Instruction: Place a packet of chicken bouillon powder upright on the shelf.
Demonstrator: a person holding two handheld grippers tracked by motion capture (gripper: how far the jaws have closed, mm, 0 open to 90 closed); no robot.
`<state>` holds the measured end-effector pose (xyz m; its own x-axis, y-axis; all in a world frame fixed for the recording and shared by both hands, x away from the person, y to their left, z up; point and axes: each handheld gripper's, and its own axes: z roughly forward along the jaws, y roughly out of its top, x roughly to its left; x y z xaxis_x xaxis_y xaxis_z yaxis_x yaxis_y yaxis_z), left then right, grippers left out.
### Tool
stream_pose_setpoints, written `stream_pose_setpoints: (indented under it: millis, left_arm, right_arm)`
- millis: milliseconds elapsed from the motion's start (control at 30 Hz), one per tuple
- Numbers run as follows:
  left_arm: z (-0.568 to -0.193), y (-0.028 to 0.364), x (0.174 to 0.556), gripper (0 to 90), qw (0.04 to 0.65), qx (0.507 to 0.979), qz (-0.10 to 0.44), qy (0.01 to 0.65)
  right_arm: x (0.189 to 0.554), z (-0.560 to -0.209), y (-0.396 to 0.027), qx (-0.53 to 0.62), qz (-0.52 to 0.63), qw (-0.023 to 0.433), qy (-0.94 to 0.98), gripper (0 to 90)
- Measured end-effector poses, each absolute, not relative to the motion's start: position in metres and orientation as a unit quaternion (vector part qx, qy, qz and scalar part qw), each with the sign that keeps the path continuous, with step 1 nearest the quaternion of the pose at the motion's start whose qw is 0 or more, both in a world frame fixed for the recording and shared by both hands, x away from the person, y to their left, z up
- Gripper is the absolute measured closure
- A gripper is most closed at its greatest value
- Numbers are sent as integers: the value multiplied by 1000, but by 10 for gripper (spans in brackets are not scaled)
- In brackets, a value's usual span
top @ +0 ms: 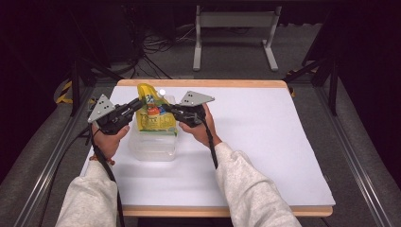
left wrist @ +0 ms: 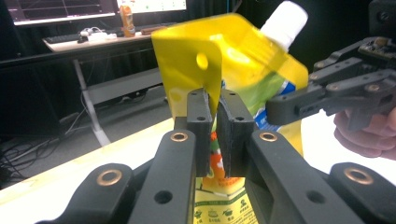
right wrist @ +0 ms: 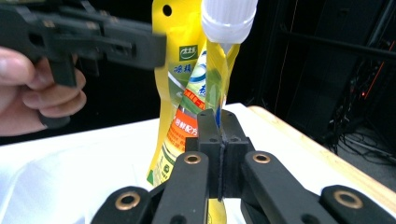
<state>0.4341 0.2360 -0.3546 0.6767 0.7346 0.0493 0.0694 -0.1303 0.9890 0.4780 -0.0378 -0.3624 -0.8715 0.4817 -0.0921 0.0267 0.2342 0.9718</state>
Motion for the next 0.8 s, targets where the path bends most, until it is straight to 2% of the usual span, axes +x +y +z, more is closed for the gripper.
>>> stream_pose_setpoints:
  millis: [200, 367, 500, 567, 667, 800]
  left_arm:
    - [-357, 240, 432, 855, 596, 700, 269, 289]
    - [-359, 240, 430, 852, 573, 714, 266, 301]
    - [-364, 237, 424, 825, 560, 718, 283, 301]
    - [-367, 235, 419, 758, 547, 723, 288, 308]
    - [-368, 234, 414, 726, 541, 727, 292, 307]
    - [-366, 235, 403, 710, 543, 729, 285, 303]
  right_arm:
    - [476, -373, -35, 167, 587, 188, 770, 900]
    - [475, -375, -34, 164, 579, 182, 778, 892]
    - [472, -376, -33, 166, 571, 191, 781, 869]
    - [470, -376, -34, 172, 564, 204, 782, 840]
    - [470, -375, -34, 172, 559, 206, 785, 836]
    - [468, -371, -37, 177, 552, 211, 787, 785]
